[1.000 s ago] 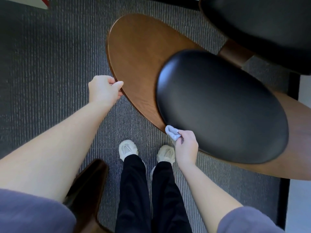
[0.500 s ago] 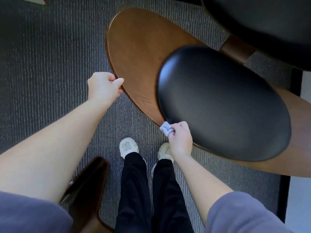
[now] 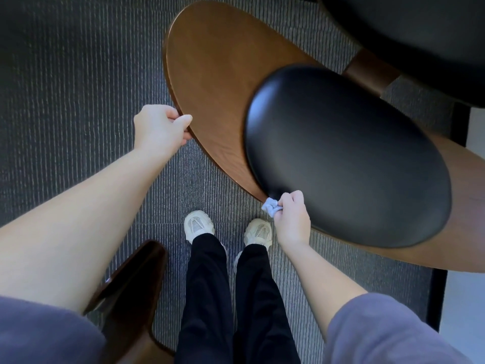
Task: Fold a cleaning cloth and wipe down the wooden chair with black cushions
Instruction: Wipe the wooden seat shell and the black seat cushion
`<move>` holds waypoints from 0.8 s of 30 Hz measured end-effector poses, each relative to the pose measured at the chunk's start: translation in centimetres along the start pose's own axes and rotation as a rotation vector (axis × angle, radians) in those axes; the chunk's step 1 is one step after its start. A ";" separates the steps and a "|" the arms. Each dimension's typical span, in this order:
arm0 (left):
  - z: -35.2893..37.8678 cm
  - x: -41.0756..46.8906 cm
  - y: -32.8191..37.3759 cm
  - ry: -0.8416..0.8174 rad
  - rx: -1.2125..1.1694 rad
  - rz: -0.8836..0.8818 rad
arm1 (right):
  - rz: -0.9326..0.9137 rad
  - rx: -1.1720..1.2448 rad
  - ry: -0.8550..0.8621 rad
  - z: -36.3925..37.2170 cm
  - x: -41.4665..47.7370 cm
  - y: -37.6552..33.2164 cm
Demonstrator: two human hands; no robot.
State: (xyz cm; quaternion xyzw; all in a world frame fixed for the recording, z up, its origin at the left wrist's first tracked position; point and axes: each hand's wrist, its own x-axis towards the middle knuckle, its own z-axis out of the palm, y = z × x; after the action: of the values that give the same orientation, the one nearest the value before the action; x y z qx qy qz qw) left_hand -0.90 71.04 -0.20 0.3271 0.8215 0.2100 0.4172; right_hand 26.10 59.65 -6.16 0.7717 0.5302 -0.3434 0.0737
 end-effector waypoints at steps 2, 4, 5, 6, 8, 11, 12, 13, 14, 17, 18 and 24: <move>0.0 0.2 -0.1 -0.013 0.007 -0.011 | 0.018 -0.033 0.039 0.1 -0.5 0.9; 0.0 0.2 -0.1 -0.016 -0.002 -0.021 | 0.055 -0.062 0.083 0.0 -1.2 2.3; -0.1 0.2 0.1 -0.019 -0.008 -0.027 | 0.075 -0.050 0.090 -0.2 -1.4 2.6; 0.0 0.2 0.0 -0.025 -0.008 -0.027 | 0.086 -0.022 0.089 -0.4 -1.4 2.5; 0.0 0.1 0.2 -0.031 -0.018 -0.030 | 0.066 0.061 0.077 -1.0 -1.3 1.2; -0.4 0.0 0.2 -0.069 -0.047 -0.051 | -0.013 0.193 0.064 -2.1 -1.0 -2.2; -0.6 0.0 0.1 -0.089 -0.049 -0.054 | -0.037 0.244 0.070 -2.6 -0.9 -3.4; -0.8 -0.1 0.1 -0.114 -0.060 -0.062 | -0.054 0.306 0.082 -3.1 -0.8 -4.6; -1.2 -0.1 0.1 -0.126 -0.065 -0.059 | -0.067 0.374 0.101 -3.5 -0.7 -5.9; -2.5 0.0 0.9 -0.135 -0.099 -0.048 | -0.093 0.528 0.177 -4.8 0.2 -9.0; -2.9 0.1 1.4 -0.129 -0.099 -0.034 | -0.094 0.554 0.199 -5.2 0.8 -10.0; -4.5 1.0 4.8 -0.087 -0.038 -0.005 | -0.121 0.557 0.261 -7.6 4.6 -14.0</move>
State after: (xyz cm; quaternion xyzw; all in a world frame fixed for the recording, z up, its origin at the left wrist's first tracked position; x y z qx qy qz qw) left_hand -3.29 74.75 4.79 0.3258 0.7994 0.2100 0.4590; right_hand 18.30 72.82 0.31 0.7669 0.4657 -0.3770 -0.2298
